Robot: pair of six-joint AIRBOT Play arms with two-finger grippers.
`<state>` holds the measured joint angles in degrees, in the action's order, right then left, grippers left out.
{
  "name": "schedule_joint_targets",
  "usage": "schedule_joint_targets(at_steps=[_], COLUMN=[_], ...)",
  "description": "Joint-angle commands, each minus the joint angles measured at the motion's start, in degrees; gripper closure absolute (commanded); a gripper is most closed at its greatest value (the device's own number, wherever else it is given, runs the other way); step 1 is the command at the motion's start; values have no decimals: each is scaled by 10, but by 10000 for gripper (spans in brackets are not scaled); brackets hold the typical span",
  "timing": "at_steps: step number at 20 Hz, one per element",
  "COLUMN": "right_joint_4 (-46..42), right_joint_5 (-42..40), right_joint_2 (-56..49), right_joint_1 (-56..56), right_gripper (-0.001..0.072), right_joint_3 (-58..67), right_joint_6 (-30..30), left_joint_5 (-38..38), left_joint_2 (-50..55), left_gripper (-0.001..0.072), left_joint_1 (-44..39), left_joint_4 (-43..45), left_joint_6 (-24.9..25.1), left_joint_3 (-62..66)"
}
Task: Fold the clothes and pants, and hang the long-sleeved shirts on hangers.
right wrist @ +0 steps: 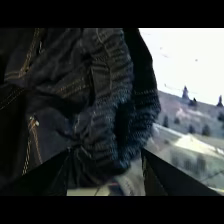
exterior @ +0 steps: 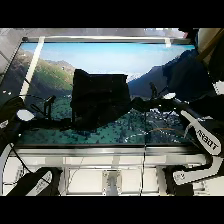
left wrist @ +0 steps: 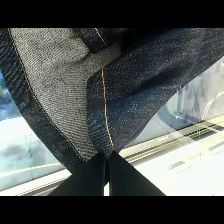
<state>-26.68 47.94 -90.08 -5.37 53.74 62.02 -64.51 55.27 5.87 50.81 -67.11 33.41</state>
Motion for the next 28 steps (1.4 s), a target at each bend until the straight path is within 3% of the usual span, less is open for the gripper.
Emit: schedule_joint_targets(at_steps=[1,2,3,4,5,8,11,14,18,22,24,28], right_joint_4=[14,14,15,14,14,-12,-78,-81,-81,-89,-151,-289], right_joint_5=[-48,-60,-73,-79,-78,-11,142,272,285,286,303,353], right_joint_2=[-11,-13,-13,-13,-12,4,62,152,246,258,258,208], right_joint_1=[-23,-26,-29,-29,-28,-28,-28,-37,-95,-122,-121,-121], right_gripper=[243,273,353,533,645,651,651,651,651,652,654,655], right_joint_3=[0,0,1,6,16,79,170,261,398,535,550,523], right_joint_6=[-5,2,3,3,2,-2,5,69,157,243,260,240], left_joint_5=[9,11,12,13,20,37,20,-13,-14,-13,-14,-87], left_joint_2=[0,0,0,0,0,-5,-40,-96,-147,-144,-127,-4], left_gripper=[689,689,689,689,689,689,690,691,692,692,692,692], left_joint_1=[1,1,1,1,1,14,46,79,81,81,81,80], left_joint_4=[2,2,2,2,2,2,2,2,2,2,2,46], left_joint_6=[0,0,0,0,0,0,0,0,-7,-7,-7,-32], left_joint_3=[0,0,0,0,0,24,120,268,472,592,603,602])
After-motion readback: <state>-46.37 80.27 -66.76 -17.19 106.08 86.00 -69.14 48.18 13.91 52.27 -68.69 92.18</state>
